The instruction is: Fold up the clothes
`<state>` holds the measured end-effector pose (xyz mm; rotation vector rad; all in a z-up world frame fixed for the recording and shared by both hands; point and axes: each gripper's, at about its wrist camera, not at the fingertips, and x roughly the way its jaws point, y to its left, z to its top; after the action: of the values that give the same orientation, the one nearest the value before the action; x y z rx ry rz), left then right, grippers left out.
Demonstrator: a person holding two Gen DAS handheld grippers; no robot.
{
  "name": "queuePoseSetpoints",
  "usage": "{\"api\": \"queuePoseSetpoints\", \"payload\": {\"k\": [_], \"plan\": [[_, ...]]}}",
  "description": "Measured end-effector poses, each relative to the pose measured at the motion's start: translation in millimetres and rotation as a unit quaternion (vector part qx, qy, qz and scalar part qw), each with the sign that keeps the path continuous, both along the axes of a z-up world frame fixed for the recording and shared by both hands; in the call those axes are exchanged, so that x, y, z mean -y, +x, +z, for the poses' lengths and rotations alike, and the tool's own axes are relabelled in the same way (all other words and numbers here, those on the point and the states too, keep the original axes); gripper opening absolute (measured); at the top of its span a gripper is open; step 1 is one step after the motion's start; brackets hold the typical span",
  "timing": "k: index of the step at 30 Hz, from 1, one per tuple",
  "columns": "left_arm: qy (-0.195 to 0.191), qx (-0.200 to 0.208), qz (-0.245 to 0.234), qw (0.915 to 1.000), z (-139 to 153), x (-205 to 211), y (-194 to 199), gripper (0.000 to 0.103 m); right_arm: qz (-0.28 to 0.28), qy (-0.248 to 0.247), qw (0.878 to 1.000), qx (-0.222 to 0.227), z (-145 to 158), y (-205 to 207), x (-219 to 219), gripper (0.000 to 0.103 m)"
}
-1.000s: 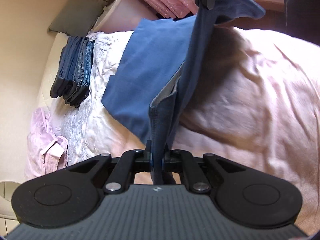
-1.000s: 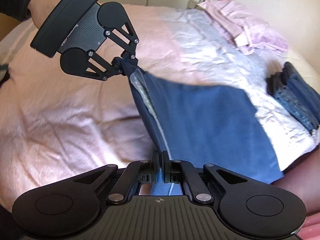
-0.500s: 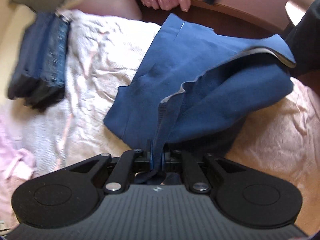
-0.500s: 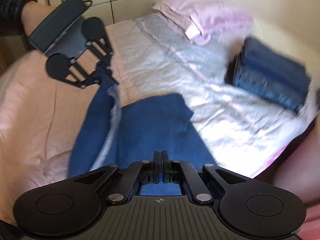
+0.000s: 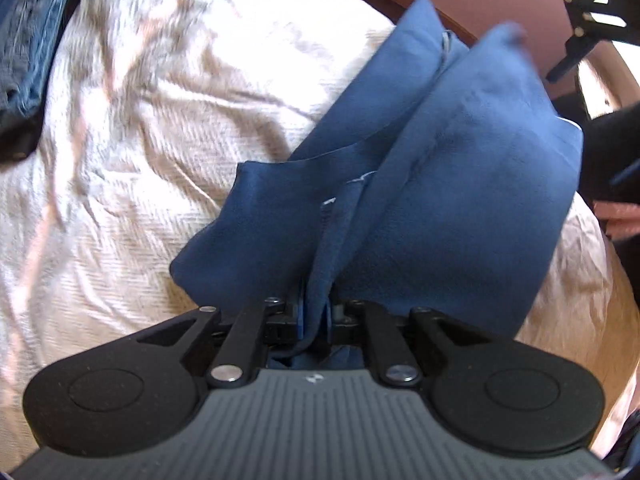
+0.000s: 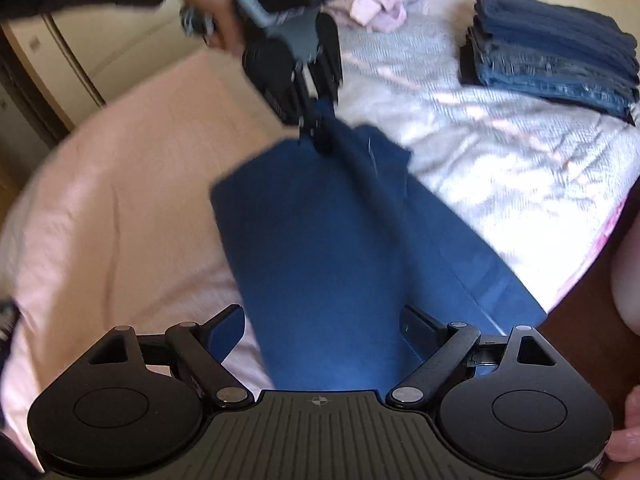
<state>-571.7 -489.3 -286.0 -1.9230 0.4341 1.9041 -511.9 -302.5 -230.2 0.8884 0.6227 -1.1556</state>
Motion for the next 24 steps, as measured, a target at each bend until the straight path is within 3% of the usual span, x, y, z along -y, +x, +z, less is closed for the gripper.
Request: {"api": "queuePoseSetpoints", "payload": {"k": [4, 7, 11, 13, 17, 22, 24], "plan": [[0.016, -0.01, 0.011, 0.9998, -3, 9, 5, 0.012, -0.071, 0.035, 0.997, -0.006, -31, -20, -6, 0.087], [0.021, -0.03, 0.004, 0.9993, 5, 9, 13, 0.011, -0.145, 0.042, 0.988, 0.014, -44, -51, -10, 0.087], [-0.013, -0.094, -0.102, 0.9902, 34, -26, 45, 0.006, -0.188, 0.021, 0.982, 0.023, -45, -78, -18, 0.087], [-0.019, -0.117, -0.141, 0.983, 47, -37, 65, 0.005, -0.141, -0.019, 0.99, 0.017, -33, -76, -21, 0.087], [-0.023, -0.148, -0.166, 0.9747, 67, -41, 89, 0.005, -0.016, -0.08, 0.996, 0.028, -16, -64, -8, 0.087], [-0.049, -0.172, -0.22, 0.9588, 80, -57, 109, 0.005, 0.11, -0.109, 0.986, 0.057, -13, -51, 34, 0.087], [-0.058, -0.18, -0.239, 0.9525, 82, -61, 114, 0.005, 0.156, -0.081, 0.981, 0.086, -23, -45, 50, 0.087]]}}
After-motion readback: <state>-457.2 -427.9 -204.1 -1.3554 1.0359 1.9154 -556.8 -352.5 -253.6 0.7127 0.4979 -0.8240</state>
